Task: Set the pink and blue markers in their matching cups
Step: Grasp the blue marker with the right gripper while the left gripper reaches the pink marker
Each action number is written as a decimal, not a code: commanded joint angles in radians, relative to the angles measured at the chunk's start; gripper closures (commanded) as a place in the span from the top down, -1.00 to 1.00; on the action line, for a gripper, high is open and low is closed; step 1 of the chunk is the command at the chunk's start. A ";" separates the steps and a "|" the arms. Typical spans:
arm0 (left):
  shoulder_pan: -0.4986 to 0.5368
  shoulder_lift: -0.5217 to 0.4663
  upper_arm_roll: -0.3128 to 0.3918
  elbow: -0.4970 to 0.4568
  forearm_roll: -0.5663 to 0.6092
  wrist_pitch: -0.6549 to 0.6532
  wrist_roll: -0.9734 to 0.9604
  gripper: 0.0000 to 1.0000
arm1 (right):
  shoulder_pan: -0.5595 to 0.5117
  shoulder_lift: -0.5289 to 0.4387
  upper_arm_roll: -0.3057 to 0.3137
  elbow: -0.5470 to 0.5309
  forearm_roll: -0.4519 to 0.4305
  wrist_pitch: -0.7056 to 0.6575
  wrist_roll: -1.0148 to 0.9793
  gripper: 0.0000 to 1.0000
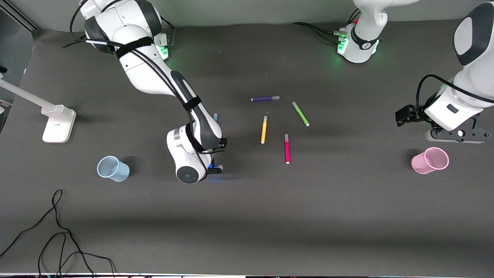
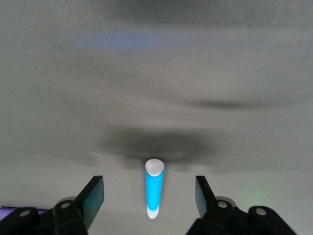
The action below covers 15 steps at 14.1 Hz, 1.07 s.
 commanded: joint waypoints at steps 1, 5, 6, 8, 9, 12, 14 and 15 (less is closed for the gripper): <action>0.003 -0.006 0.000 0.001 0.002 -0.009 0.007 1.00 | 0.011 0.006 -0.003 0.000 0.009 -0.008 0.049 0.06; 0.003 -0.006 0.001 0.001 0.002 -0.009 0.007 1.00 | 0.011 0.012 -0.003 0.000 -0.005 -0.008 0.052 -0.95; 0.003 -0.006 0.001 0.001 0.002 -0.009 0.007 1.00 | 0.011 0.014 -0.003 0.000 -0.005 -0.008 0.052 -1.00; 0.003 -0.006 0.001 0.001 0.002 -0.009 0.007 1.00 | 0.010 0.014 -0.005 0.000 -0.005 -0.009 0.054 -1.00; 0.003 -0.006 0.001 0.001 0.002 -0.009 0.007 1.00 | 0.008 0.012 -0.008 0.000 -0.005 -0.014 0.052 -1.00; 0.000 -0.006 0.000 0.001 0.002 -0.009 0.007 1.00 | 0.002 -0.003 -0.014 0.004 -0.007 -0.037 0.075 -1.00; -0.009 -0.004 -0.002 0.000 -0.007 -0.007 0.003 1.00 | -0.001 -0.020 -0.019 0.010 -0.016 -0.043 0.106 -1.00; -0.014 -0.001 -0.003 0.000 -0.033 -0.006 -0.006 1.00 | -0.004 -0.035 -0.028 0.010 -0.028 -0.043 0.101 -1.00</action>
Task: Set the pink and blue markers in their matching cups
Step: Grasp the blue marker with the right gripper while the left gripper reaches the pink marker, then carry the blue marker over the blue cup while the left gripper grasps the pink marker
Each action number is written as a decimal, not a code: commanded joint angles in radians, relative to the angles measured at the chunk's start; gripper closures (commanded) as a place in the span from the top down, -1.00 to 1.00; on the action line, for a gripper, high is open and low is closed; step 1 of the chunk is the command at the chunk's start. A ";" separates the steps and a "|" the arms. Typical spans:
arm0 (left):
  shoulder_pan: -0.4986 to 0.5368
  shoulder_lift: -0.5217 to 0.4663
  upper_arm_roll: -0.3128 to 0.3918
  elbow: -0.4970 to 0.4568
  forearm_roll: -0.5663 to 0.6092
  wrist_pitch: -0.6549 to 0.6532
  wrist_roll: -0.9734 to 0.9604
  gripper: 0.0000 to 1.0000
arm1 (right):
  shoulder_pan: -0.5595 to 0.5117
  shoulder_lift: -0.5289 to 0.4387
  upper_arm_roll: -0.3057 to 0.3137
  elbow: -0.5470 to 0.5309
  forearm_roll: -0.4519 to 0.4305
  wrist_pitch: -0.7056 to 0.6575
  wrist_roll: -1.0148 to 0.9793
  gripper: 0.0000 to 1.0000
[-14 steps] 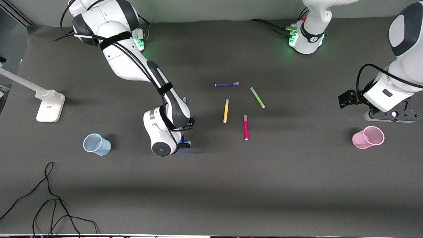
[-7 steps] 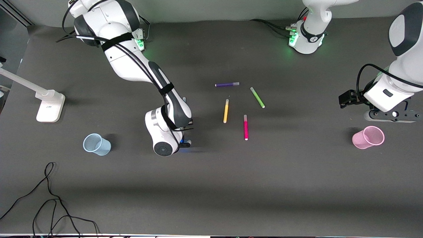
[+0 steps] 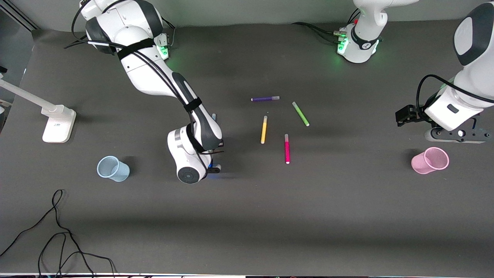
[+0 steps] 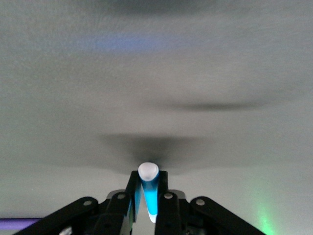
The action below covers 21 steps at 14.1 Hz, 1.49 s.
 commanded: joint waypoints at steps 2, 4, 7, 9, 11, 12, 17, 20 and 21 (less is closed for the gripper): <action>-0.031 0.026 -0.005 0.000 -0.060 0.006 -0.009 0.99 | -0.007 -0.078 -0.023 0.004 -0.024 -0.022 0.032 -1.00; -0.071 0.066 -0.005 -0.002 -0.062 0.011 -0.037 0.99 | -0.009 -0.135 -0.052 0.002 -0.025 -0.022 0.035 -1.00; -0.160 0.152 -0.005 -0.003 -0.062 0.058 -0.149 0.99 | 0.002 -0.224 -0.111 -0.002 -0.036 -0.022 0.040 -1.00; -0.200 0.209 -0.005 -0.003 -0.062 0.100 -0.163 0.99 | 0.007 -0.276 -0.151 -0.002 -0.059 -0.022 0.040 -1.00; -0.249 0.263 -0.005 -0.006 -0.062 0.149 -0.222 0.99 | -0.001 -0.325 -0.159 -0.002 -0.133 -0.021 0.041 -1.00; -0.277 0.284 -0.005 -0.006 -0.062 0.172 -0.268 0.99 | -0.003 -0.344 -0.179 -0.001 -0.153 -0.016 0.041 -1.00; -0.366 0.411 -0.005 -0.008 -0.062 0.325 -0.336 0.99 | 0.000 -0.410 -0.346 0.031 -0.159 0.018 0.029 -1.00; -0.427 0.483 -0.003 -0.023 -0.062 0.445 -0.402 0.99 | 0.005 -0.423 -0.431 0.029 -0.199 0.109 0.033 -1.00; -0.439 0.503 -0.005 -0.040 -0.060 0.491 -0.405 0.99 | 0.004 -0.433 -0.449 0.021 -0.208 0.134 0.035 -1.00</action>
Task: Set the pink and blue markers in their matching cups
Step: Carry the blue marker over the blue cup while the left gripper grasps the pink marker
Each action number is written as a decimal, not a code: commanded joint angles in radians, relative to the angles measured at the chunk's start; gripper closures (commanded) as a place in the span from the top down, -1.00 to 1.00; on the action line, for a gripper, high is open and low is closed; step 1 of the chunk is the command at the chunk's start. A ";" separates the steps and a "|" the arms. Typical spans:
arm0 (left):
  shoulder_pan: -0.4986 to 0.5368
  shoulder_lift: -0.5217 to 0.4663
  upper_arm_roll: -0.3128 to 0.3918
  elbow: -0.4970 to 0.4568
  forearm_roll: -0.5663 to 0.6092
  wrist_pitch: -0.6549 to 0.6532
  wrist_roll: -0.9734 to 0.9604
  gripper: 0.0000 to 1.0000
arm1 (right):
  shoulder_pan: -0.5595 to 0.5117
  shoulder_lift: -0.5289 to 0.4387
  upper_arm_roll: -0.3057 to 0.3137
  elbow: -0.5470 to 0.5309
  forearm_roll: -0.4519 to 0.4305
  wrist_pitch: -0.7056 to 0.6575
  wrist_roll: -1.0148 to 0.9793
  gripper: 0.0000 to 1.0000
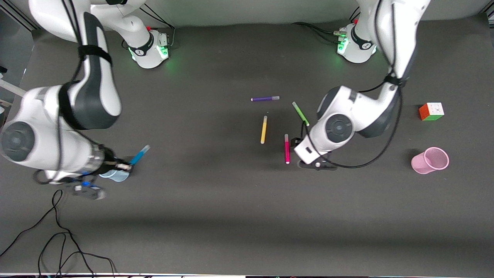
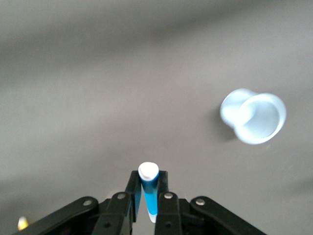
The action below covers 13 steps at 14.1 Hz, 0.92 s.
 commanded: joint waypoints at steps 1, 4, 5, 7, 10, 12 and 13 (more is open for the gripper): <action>-0.055 0.041 0.015 -0.042 -0.002 0.123 -0.044 0.98 | 0.015 -0.037 -0.058 -0.030 -0.034 0.073 0.019 -1.00; -0.080 0.073 0.014 -0.085 -0.002 0.216 -0.070 0.96 | 0.018 -0.133 -0.089 -0.160 -0.064 0.203 0.012 -1.00; -0.086 0.087 0.015 -0.087 0.001 0.227 -0.070 0.95 | 0.027 -0.187 -0.089 -0.235 -0.118 0.263 0.011 -1.00; -0.095 0.109 0.015 -0.087 0.001 0.257 -0.072 0.95 | 0.030 -0.297 -0.089 -0.409 -0.176 0.422 0.009 -1.00; -0.097 0.121 0.015 -0.087 0.006 0.287 -0.073 0.76 | 0.029 -0.380 -0.098 -0.585 -0.213 0.635 0.011 -1.00; -0.097 0.133 0.015 -0.087 0.010 0.316 -0.072 0.67 | 0.030 -0.391 -0.112 -0.691 -0.224 0.778 0.009 -1.00; -0.098 0.138 0.015 -0.087 0.012 0.334 -0.072 0.58 | 0.030 -0.394 -0.112 -0.750 -0.236 0.864 0.008 -1.00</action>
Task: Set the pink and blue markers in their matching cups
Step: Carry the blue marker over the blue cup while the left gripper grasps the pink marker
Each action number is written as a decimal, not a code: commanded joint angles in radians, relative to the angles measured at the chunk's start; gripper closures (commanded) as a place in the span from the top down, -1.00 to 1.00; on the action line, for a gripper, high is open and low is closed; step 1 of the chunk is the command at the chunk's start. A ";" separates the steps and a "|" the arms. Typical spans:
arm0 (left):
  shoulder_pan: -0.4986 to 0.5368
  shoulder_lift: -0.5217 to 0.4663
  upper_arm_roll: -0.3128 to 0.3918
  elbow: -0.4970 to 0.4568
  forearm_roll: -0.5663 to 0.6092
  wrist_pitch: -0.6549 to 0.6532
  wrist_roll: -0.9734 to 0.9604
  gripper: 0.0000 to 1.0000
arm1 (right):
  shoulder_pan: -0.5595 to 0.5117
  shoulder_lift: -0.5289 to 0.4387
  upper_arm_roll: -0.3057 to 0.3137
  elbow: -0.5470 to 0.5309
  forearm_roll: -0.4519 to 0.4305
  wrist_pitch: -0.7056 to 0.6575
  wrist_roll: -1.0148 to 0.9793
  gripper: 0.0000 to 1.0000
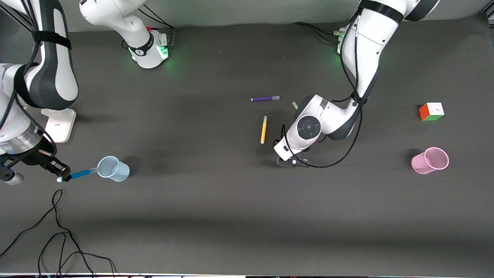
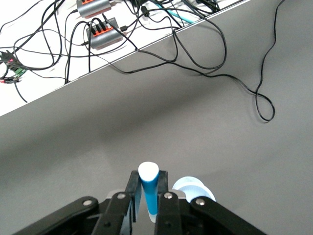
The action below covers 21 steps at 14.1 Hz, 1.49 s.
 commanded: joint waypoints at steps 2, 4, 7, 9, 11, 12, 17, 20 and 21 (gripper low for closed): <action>-0.021 0.017 0.015 -0.010 0.010 0.062 -0.018 0.41 | 0.022 -0.051 -0.013 -0.250 -0.063 0.313 0.004 -1.00; -0.019 0.020 0.015 -0.010 0.024 0.072 -0.003 -0.16 | 0.022 -0.048 -0.032 -0.292 -0.063 0.355 -0.041 -1.00; -0.013 0.017 0.015 -0.009 0.088 0.067 0.010 -1.00 | 0.021 -0.039 -0.054 -0.323 -0.063 0.352 -0.087 -1.00; -0.010 0.008 0.015 -0.009 0.088 0.053 0.004 -1.00 | 0.019 -0.033 -0.055 -0.344 -0.063 0.359 -0.098 -1.00; -0.001 -0.021 0.015 -0.007 0.088 0.020 0.005 -1.00 | 0.024 -0.013 -0.054 -0.355 -0.063 0.387 -0.098 -1.00; 0.005 -0.046 0.019 0.002 0.088 -0.034 0.010 -1.00 | 0.025 -0.002 -0.054 -0.355 -0.063 0.388 -0.098 -1.00; 0.148 -0.242 0.021 0.065 0.087 -0.408 0.189 -1.00 | 0.024 0.061 -0.052 -0.355 -0.063 0.451 -0.096 -1.00; 0.246 -0.317 0.022 0.183 0.090 -0.684 0.324 -1.00 | 0.024 0.067 -0.051 -0.353 -0.062 0.458 -0.096 -0.66; 0.283 -0.334 0.024 0.212 0.096 -0.745 0.393 -1.00 | 0.025 0.067 -0.049 -0.353 -0.062 0.456 -0.096 -0.19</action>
